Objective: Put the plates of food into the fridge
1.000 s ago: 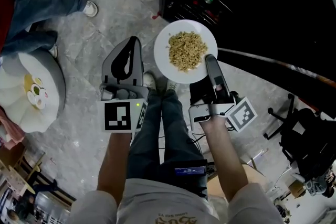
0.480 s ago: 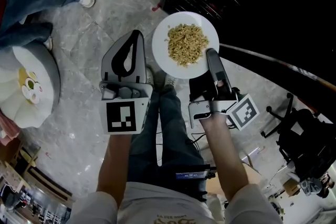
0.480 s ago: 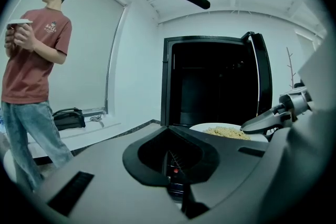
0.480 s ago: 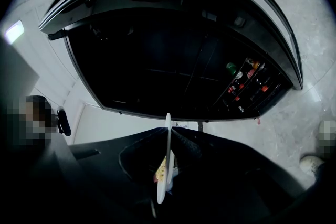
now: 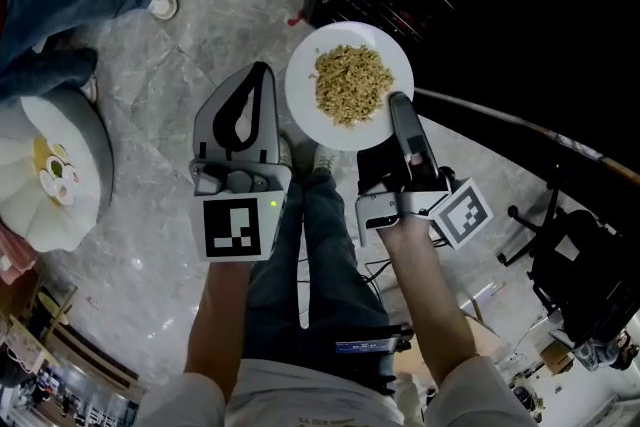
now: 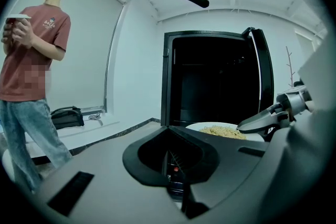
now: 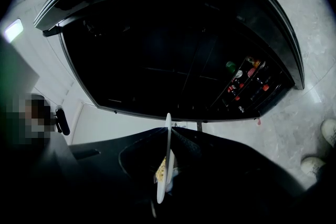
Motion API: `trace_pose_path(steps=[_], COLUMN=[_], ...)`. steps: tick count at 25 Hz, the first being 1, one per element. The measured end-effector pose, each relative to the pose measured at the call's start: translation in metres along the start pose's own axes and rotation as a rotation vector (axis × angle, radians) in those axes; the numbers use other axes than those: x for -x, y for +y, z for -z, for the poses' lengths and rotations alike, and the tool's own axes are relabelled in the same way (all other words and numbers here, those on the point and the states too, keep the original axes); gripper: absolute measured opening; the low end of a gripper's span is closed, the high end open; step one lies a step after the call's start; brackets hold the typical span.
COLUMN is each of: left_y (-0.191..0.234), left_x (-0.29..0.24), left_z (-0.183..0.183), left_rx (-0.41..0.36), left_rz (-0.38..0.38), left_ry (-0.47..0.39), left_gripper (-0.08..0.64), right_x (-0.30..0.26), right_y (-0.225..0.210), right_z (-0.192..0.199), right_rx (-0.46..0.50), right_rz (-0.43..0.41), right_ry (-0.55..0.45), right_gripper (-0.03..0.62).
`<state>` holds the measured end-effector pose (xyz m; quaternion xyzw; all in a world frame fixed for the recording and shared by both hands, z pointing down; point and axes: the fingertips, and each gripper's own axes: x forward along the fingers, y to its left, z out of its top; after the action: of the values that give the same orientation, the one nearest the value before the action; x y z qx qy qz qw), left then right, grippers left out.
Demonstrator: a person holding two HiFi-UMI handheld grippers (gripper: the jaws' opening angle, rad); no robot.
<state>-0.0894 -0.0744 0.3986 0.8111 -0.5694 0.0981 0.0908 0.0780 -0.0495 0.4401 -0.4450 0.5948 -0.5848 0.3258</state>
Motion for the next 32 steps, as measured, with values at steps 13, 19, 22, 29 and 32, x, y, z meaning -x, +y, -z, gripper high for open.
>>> trace_pose_path(steps=[13,19,22,29,32], left_y=[-0.007,-0.011,-0.014,-0.027,-0.03], left_x=[0.01,-0.001,0.007,-0.033,-0.037], left_z=[0.002,0.0,-0.004,0.011,0.011], left_rx=[-0.002,-0.008,-0.004,-0.055,-0.06], left_rz=[0.036,0.064,0.081,0.13,0.144], left_ry=[-0.012,-0.006,-0.008,0.005,0.007], left_gripper=[0.006,0.006,0.006,0.006,0.006], right_x=[0.0,-0.011,-0.006,-0.031,-0.034], right_y=[0.004,0.005,0.013,-0.011,-0.009], right_z=[-0.002,-0.013,-0.01,-0.041,-0.047], right_rx=[0.031,0.033,0.04,0.031,0.037], right_rz=[-0.026,-0.02,-0.022,-0.011,-0.017], right_ry=[-0.038,-0.083,-0.101,-0.137,-0.151], right_gripper=[0.021,0.021,0.021,0.021,0.021])
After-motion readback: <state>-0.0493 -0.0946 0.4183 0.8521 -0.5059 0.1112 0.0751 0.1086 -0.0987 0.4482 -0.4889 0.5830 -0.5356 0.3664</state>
